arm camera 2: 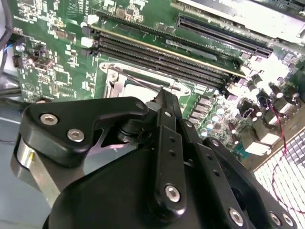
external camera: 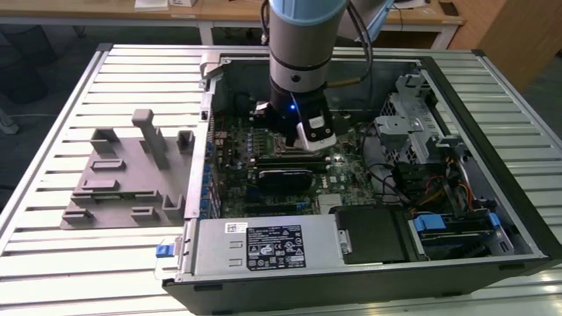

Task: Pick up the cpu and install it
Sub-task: 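Install the second cpu locking lever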

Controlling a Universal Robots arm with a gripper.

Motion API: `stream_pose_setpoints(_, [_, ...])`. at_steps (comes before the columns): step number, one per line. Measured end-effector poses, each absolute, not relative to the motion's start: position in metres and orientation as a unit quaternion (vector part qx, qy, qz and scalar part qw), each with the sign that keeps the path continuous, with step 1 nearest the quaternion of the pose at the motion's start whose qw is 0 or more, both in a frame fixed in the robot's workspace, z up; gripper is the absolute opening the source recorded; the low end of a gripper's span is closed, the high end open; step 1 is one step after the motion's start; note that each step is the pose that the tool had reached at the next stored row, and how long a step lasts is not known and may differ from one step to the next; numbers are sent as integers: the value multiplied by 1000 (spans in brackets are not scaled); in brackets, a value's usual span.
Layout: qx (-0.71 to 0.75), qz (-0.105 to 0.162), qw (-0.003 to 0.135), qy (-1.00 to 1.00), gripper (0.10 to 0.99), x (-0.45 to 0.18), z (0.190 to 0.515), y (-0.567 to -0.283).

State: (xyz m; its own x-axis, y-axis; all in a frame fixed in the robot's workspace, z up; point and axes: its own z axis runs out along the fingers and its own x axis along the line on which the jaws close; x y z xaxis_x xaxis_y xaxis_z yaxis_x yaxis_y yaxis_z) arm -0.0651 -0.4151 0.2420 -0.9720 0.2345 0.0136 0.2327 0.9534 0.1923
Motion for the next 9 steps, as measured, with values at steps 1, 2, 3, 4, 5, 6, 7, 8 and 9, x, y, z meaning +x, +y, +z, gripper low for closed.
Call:
stream_pose_setpoints(1, [118, 97, 4, 988, 106, -65, 240, -415])
stream_pose_setpoints(2, [118, 97, 4, 988, 106, -65, 238, -415])
stream_pose_setpoints(3, [118, 96, 4, 988, 106, -65, 236, -415])
stream_pose_setpoints(4, [118, 97, 4, 988, 106, -65, 234, -415])
stream_pose_setpoints(5, [118, 97, 4, 988, 106, -66, 232, -415])
stream_pose_setpoints(6, [118, 97, 4, 988, 106, -66, 230, -415])
stream_pose_setpoints(7, [118, 96, 4, 988, 106, -67, 228, -415])
stream_pose_setpoints(8, [118, 96, 4, 988, 106, -67, 227, -415])
stream_pose_setpoints(9, [118, 97, 4, 988, 106, -69, 225, -415])
